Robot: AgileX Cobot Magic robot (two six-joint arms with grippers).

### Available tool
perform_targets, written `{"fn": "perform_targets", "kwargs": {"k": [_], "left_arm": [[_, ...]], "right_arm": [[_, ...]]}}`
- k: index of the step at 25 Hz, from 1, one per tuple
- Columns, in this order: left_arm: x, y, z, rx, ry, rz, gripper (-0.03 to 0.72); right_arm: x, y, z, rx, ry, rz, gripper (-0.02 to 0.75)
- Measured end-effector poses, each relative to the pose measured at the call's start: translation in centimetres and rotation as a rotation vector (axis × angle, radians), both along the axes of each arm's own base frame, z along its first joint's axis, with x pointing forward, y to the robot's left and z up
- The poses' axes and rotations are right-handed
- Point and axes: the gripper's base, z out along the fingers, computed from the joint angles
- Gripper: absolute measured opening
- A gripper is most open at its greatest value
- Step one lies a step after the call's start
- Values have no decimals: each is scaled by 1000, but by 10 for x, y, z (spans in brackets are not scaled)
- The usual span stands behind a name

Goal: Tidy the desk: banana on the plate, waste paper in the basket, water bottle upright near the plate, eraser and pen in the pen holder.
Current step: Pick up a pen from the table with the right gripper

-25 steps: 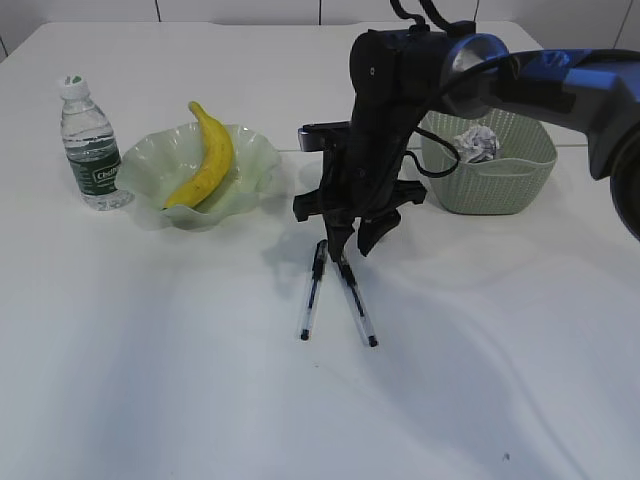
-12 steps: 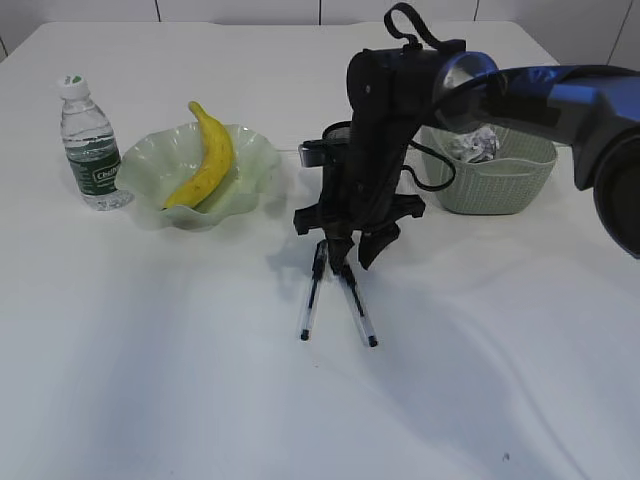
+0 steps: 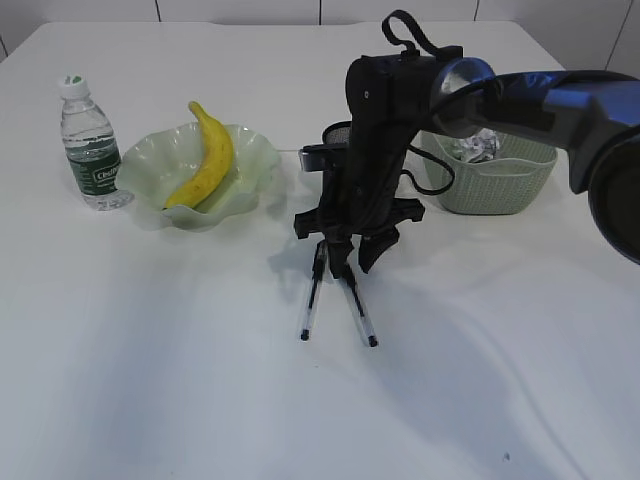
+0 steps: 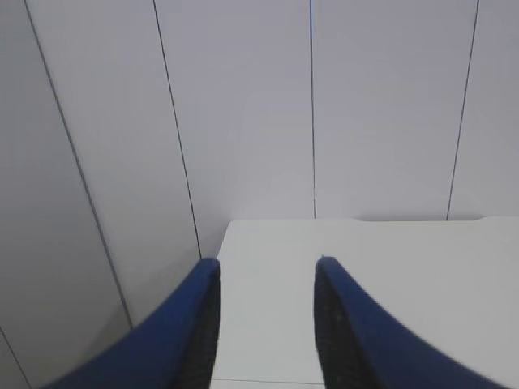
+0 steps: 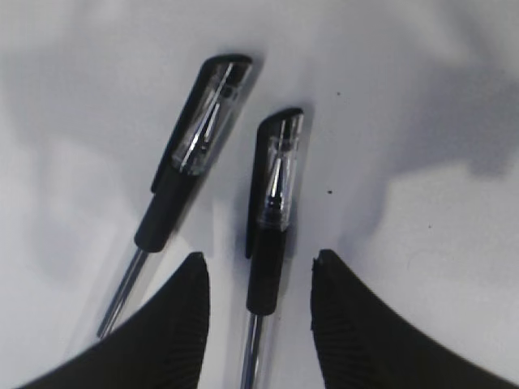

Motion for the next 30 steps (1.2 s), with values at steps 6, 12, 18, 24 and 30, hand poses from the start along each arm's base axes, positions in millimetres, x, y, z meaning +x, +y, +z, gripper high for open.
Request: {"fn": "perform_targets", "kwargs": {"k": [6, 12, 18, 24, 30], "left_arm": [[0, 0, -1, -1, 8, -1, 265], [0, 0, -2, -3, 18, -2, 263], [0, 0, -2, -3, 20, -2, 263], [0, 0, -2, -3, 20, -2, 263], [0, 0, -2, -3, 20, -2, 263]], "right_arm": [[0, 0, -9, -7, 17, -2, 316], [2, 1, -8, -3, 6, -3, 316], [3, 1, -13, -6, 14, -3, 316], [3, 1, -14, -7, 16, -3, 316], [3, 1, -14, -9, 15, -3, 316]]}}
